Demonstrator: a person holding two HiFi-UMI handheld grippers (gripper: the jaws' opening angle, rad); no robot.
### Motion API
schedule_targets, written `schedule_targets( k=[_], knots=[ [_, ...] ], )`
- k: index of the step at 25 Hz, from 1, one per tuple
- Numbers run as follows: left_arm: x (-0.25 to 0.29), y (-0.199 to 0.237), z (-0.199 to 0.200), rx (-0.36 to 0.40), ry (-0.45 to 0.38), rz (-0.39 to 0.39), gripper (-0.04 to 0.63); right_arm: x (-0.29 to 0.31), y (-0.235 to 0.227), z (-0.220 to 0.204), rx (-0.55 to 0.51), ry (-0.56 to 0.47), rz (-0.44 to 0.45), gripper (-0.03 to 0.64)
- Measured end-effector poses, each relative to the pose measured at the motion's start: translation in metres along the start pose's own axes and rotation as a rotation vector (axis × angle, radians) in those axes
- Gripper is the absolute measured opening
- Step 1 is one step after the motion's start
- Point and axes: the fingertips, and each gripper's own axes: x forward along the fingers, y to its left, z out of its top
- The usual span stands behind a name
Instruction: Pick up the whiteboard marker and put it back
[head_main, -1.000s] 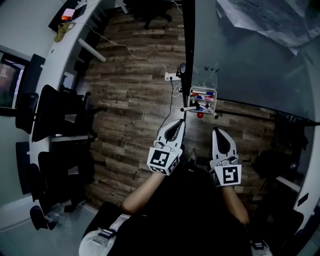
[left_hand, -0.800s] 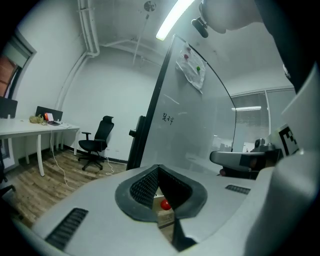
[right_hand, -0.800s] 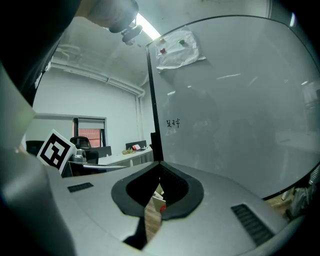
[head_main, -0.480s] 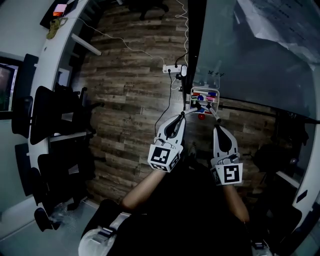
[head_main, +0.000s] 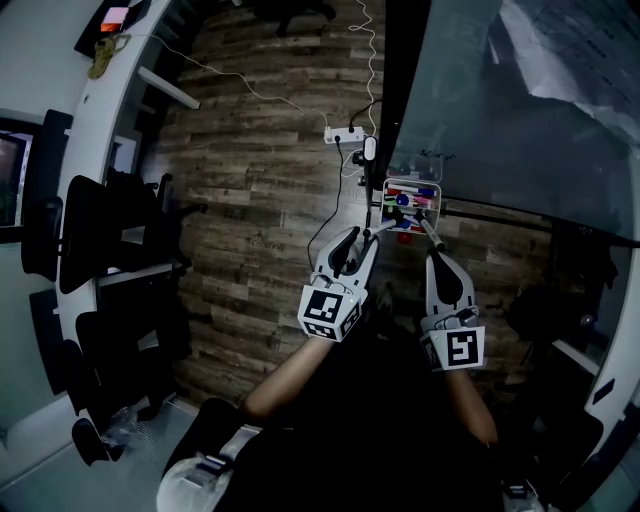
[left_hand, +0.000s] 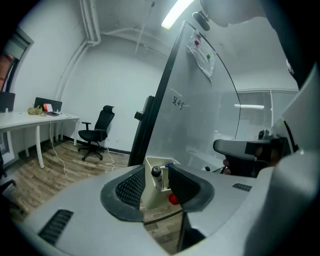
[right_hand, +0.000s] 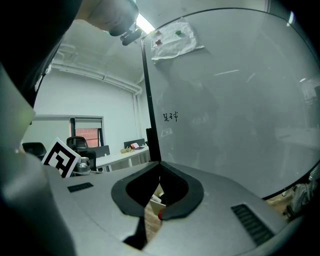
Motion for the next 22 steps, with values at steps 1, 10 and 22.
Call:
schedule_targets(
  k=[1, 10, 22],
  knots=[
    [0.0012, -0.0001, -0.0008, -0.005, 0.003, -0.005, 0.132, 0.0005, -0.0001, 0.0006, 0.006, -0.008, -0.003, 0.014],
    [0.0092, -0.0008, -0.0011, -0.041, -0.007, -0.023, 0.13, -0.0022, -0.0064, -0.0039, 0.026, 0.011, -0.034, 0.014],
    [0.0102, -0.0033, -0.001, -0.05, -0.012, -0.029, 0.078, -0.0032, -0.0083, -0.0023, 0.028, -0.001, -0.036, 0.014]
  ],
)
